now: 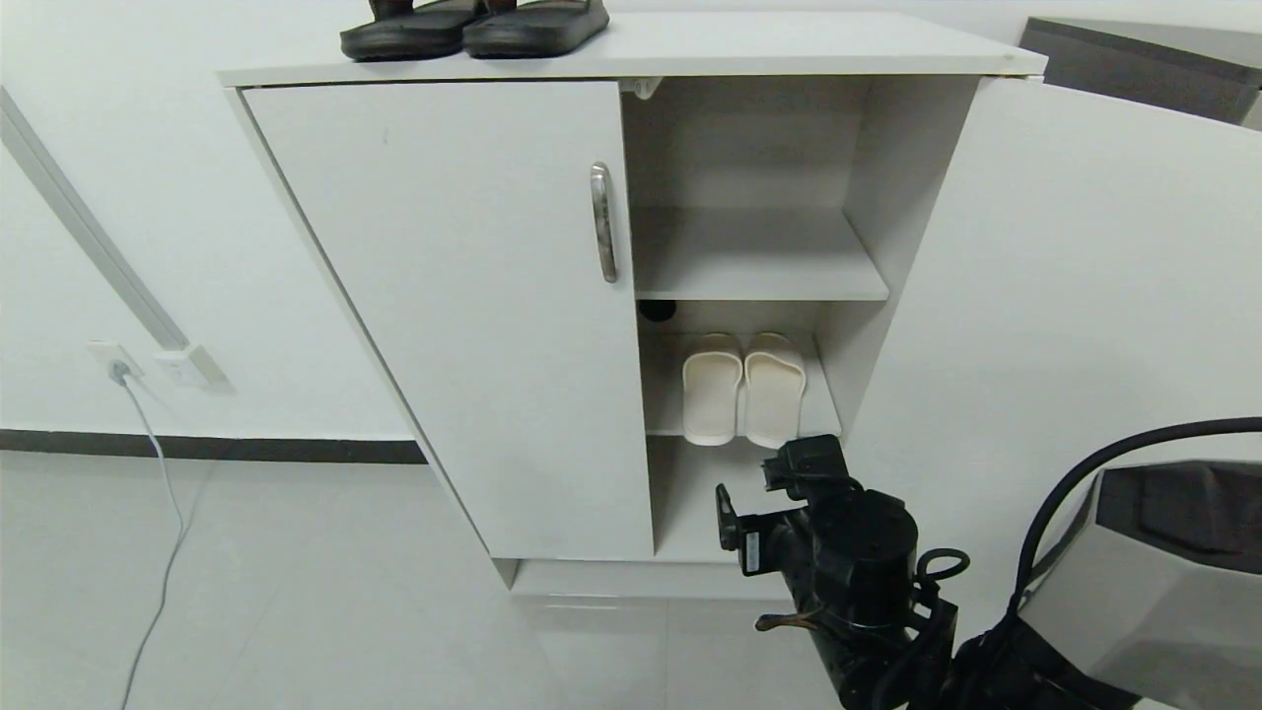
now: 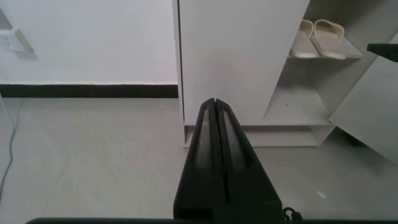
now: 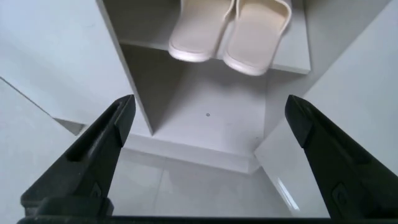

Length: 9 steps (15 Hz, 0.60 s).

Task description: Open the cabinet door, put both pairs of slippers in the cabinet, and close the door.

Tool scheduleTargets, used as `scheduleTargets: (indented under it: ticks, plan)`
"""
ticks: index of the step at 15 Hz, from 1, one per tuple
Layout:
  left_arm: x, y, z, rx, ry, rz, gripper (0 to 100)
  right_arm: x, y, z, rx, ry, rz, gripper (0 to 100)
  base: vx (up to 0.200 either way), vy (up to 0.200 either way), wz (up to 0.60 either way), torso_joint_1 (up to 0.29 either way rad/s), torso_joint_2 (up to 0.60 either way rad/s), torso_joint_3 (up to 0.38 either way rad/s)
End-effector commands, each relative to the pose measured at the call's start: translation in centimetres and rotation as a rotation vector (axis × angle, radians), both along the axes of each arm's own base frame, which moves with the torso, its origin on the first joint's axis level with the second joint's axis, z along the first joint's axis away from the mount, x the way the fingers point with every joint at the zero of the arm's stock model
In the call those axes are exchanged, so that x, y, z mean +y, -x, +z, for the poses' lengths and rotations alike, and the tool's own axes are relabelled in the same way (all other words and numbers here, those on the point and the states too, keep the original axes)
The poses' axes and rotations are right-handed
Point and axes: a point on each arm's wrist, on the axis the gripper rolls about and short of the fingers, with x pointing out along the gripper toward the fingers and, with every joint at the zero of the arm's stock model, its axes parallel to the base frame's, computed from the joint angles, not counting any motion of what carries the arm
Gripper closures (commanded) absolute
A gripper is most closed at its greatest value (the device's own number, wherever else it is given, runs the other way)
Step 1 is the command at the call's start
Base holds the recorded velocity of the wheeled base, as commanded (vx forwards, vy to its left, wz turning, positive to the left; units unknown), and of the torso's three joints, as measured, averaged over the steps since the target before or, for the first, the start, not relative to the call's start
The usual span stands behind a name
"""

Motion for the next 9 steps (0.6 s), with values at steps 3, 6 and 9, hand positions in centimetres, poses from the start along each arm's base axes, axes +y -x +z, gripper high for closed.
scheduleTargets:
  ticks: [3, 6, 9]
  plan:
    - [0.0, 0.0, 0.0, 0.0, 0.0, 0.001, 100, -0.02, -0.03, -0.03, -0.006, -0.004, -0.004, 0, 0.0, 0.0, 0.0, 0.0, 0.0, 0.0]
    - [0.0, -0.02, 0.0, 0.002, 0.0, 0.001, 100, -0.13, 0.06, -0.04, -0.009, -0.002, -0.003, 0, 0.0, 0.0, 0.0, 0.0, 0.0, 0.0]
    - [0.0, -0.02, 0.0, 0.002, 0.0, -0.001, 100, -0.13, 0.06, -0.05, -0.008, -0.001, -0.003, 0, 0.0, 0.0, 0.0, 0.002, 0.0, 0.076]
